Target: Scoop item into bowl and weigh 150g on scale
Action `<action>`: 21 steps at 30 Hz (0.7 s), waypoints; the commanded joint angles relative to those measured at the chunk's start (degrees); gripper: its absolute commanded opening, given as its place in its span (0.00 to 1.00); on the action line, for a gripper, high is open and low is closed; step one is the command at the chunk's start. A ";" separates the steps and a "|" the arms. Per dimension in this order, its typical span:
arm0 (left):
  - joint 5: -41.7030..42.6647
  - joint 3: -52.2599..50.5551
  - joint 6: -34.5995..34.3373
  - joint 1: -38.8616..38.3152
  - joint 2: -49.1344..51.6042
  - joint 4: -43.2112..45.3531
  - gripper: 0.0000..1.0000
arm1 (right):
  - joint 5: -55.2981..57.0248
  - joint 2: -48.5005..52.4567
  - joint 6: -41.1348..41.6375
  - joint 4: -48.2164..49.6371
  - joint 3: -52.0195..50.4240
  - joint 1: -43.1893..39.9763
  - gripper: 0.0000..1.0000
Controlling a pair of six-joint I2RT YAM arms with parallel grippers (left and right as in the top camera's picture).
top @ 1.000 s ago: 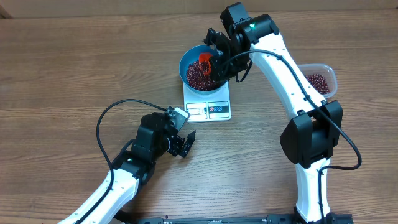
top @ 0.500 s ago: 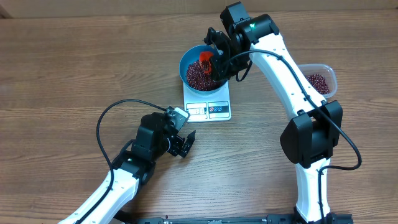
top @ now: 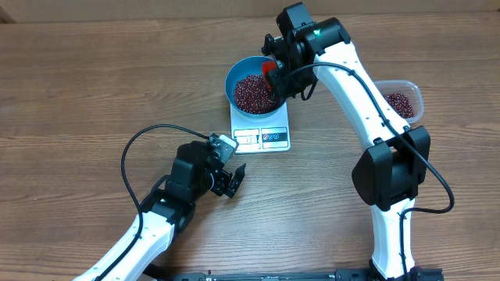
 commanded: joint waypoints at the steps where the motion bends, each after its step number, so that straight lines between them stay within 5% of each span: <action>1: 0.20 -0.07 -0.83 -0.02 0.39 0.17 1.00 | 1.55 -2.86 0.13 0.35 1.97 0.33 0.04; 21: 0.20 -0.07 -0.83 -0.02 0.39 0.15 0.99 | 2.91 -2.86 -0.57 1.09 1.97 0.83 0.04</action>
